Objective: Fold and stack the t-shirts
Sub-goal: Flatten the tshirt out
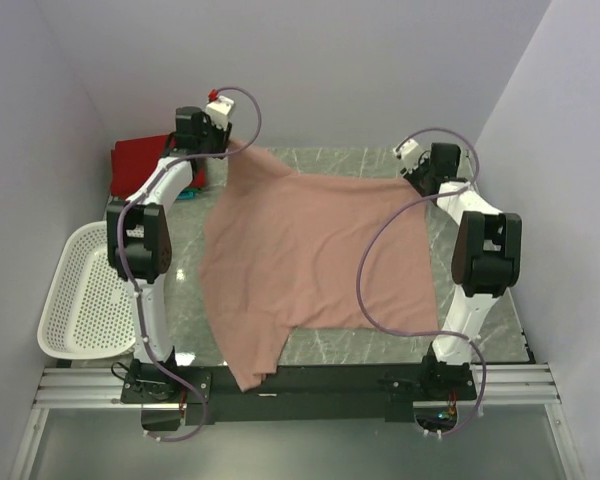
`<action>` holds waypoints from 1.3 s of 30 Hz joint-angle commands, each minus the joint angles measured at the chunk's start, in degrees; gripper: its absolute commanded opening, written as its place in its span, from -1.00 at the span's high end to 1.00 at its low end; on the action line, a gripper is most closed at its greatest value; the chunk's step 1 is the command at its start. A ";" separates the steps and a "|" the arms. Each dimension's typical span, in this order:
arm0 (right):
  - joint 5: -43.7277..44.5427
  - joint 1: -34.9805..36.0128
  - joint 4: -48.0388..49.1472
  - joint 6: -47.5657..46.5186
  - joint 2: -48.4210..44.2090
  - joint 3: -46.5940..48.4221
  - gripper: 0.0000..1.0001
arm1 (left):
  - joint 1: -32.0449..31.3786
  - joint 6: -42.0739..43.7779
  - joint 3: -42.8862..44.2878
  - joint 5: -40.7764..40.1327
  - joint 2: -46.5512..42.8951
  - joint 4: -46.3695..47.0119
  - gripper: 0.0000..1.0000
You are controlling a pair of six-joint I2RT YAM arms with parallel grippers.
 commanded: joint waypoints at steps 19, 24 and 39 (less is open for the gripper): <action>-7.60 0.16 -56.21 6.03 -7.95 4.28 -0.11 | 3.01 8.34 -20.10 9.02 -16.08 -33.32 0.00; -6.03 0.43 -56.39 6.48 -5.15 0.76 0.17 | 0.29 10.36 -25.10 8.49 -15.45 -35.17 0.22; 10.41 0.43 -46.28 4.37 4.45 0.49 0.36 | -9.63 13.35 -41.89 0.06 -22.65 -45.52 0.63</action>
